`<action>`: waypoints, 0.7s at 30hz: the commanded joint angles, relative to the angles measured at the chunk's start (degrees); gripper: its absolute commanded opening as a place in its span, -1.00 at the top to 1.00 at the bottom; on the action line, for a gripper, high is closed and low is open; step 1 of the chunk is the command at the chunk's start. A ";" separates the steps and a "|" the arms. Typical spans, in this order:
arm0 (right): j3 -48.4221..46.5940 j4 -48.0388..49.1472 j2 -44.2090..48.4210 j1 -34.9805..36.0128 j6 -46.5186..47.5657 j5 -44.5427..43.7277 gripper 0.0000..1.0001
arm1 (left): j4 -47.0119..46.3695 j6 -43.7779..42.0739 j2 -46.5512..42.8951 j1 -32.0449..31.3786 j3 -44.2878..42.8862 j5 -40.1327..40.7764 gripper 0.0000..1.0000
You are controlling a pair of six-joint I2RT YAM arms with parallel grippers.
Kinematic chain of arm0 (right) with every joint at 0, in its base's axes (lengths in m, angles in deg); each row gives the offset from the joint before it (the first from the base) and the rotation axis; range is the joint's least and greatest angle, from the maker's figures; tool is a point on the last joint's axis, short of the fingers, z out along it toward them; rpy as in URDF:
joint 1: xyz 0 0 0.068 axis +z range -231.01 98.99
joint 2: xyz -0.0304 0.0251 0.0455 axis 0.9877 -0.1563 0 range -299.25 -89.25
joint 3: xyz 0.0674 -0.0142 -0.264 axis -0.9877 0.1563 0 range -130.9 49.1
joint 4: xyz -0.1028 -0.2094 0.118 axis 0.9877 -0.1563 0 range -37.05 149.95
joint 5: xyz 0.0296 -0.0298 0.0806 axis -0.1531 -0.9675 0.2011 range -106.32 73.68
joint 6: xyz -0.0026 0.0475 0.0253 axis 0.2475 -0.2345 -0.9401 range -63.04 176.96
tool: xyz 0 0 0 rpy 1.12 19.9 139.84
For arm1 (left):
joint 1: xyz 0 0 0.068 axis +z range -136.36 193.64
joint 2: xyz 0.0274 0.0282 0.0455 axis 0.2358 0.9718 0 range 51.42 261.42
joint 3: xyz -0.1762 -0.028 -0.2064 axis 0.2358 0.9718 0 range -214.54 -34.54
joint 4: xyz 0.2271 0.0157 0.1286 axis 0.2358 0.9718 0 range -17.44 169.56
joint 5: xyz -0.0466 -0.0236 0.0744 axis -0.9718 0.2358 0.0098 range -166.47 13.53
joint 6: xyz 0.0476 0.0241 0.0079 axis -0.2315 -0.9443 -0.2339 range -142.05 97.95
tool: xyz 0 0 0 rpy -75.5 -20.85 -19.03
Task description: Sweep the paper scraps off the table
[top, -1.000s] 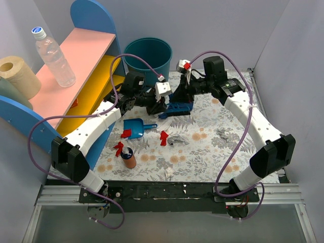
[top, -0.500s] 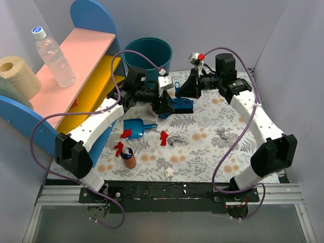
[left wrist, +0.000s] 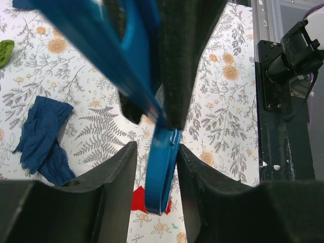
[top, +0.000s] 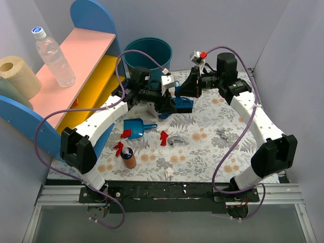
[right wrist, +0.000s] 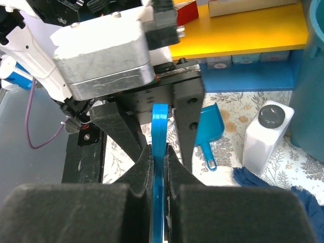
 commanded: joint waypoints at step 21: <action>-0.89 -22.98 6.47 -5.62 31.65 -14.19 -0.41 | 23.83 -18.95 4.91 0.63 -13.20 5.98 1.00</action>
